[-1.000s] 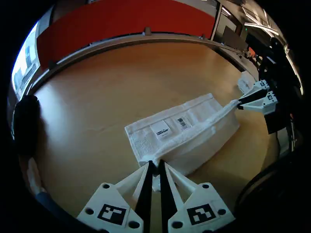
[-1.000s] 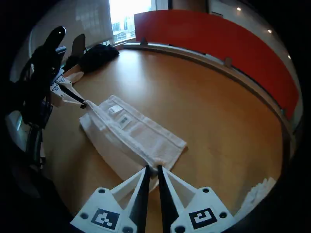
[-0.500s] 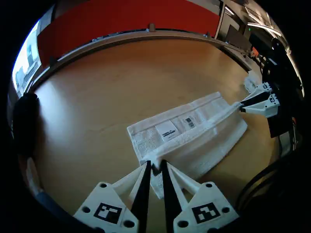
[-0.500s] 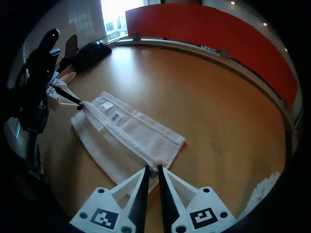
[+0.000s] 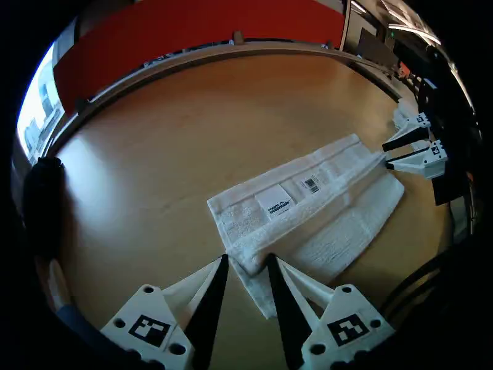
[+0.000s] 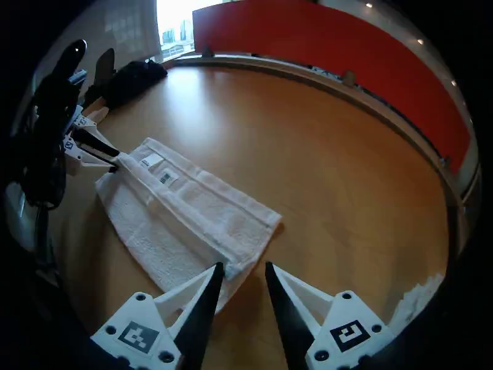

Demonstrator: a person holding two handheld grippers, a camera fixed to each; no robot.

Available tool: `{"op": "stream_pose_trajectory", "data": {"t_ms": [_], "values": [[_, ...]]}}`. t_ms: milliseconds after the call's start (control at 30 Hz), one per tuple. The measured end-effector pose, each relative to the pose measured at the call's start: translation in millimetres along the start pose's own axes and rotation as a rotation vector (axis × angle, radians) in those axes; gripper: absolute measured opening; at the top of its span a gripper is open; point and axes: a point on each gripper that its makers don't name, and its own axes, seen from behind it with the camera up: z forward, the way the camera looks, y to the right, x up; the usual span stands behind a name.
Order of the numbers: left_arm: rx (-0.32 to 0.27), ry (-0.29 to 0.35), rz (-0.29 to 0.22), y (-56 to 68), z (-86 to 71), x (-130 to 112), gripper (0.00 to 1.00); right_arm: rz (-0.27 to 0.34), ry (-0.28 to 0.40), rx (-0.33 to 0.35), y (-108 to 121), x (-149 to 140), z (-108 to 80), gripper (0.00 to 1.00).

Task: Fold towel

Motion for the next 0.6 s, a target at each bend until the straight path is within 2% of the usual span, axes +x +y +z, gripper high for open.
{"op": "stream_pose_trajectory", "data": {"t_ms": [33,267,600], "values": [[0.003,0.001,0.0,-1.1,-0.1,1,0.49,0.0,0.002,-0.005,2,1,0.1,0.62],[0.032,0.006,0.007,-11.2,0.7,7,0.75,0.009,0.007,-0.037,14,7,1.8,0.66],[0.068,0.022,0.018,-26.4,1.3,21,0.8,0.009,0.022,-0.055,23,17,5.1,0.7]]}}
